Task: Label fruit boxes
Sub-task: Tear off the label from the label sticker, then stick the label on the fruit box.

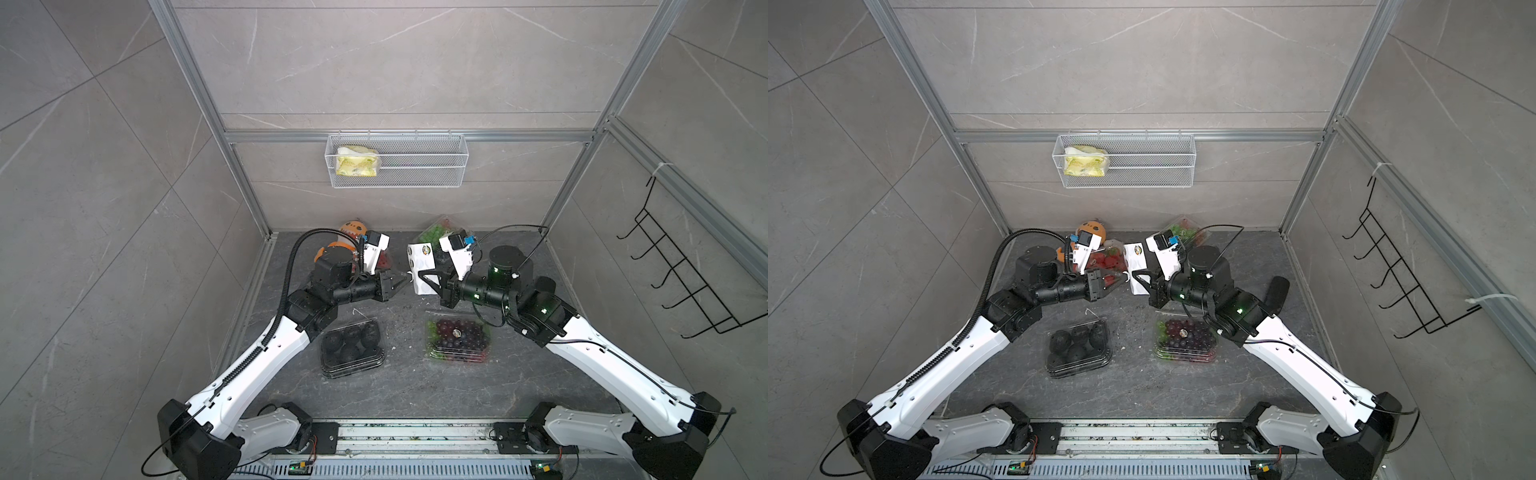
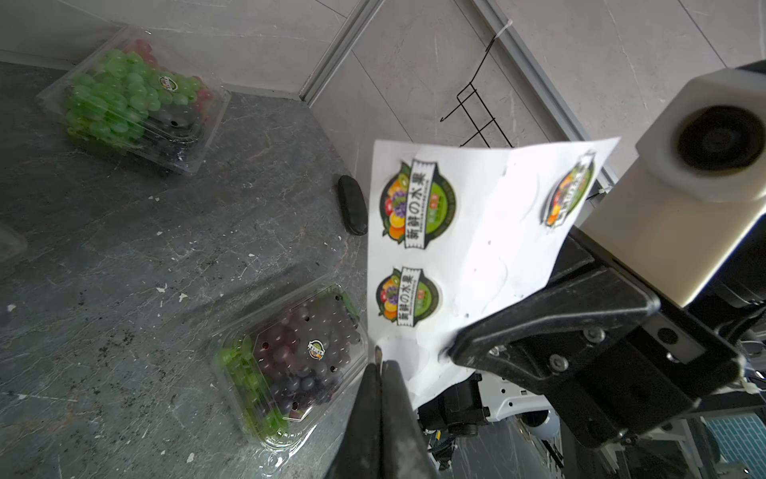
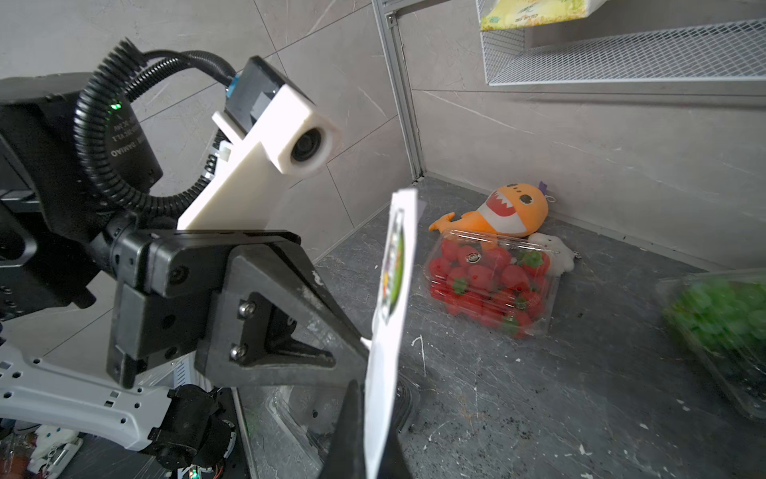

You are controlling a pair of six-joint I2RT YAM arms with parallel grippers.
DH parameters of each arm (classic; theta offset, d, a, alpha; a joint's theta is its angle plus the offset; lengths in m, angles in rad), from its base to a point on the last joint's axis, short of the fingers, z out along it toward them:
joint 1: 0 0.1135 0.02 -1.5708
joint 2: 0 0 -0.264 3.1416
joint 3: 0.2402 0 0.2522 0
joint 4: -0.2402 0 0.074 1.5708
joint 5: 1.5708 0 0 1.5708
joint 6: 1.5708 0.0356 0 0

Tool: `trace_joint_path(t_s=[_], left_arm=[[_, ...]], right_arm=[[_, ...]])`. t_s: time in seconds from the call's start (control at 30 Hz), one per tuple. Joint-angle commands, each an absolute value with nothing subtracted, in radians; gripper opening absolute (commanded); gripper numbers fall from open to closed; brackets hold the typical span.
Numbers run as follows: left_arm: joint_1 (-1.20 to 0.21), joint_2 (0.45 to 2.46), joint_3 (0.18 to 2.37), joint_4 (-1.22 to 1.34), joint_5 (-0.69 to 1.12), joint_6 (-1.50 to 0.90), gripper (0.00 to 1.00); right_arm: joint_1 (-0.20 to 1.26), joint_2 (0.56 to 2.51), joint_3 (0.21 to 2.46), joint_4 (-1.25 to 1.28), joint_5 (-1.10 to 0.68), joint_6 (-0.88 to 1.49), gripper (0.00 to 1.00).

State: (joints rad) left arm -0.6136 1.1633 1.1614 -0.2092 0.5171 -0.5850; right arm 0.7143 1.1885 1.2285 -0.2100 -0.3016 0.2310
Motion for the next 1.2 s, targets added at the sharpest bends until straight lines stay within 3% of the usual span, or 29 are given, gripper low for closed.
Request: trace_joint_path(t_s=[0.0,0.3,0.63,0.9,1.17], left_arm=[[-0.615,1.106,1.191,-0.296,0.449,-0.523,0.0],[-0.615,1.025,1.225,-0.683,0.166,-0.416,0.0],[-0.621,1.081,1.152,-1.09,-0.126,-0.462,0.0],[-0.671,1.116,1.113,-1.24,-0.172,-0.545,0.0],[-0.702,1.226,1.133,-1.235,-0.202,-0.565,0.0]], right_arm=[[0.721,1.177,1.217,-0.21,-0.251,0.22,0.0],[0.721,1.172,1.187,-0.238,-0.245,0.208,0.0],[0.721,1.146,1.132,-0.232,-0.257,0.201,0.0],[0.721,1.12,1.103,-0.224,-0.257,0.2,0.0],[0.721,1.104,1.088,-0.218,-0.265,0.204,0.0]])
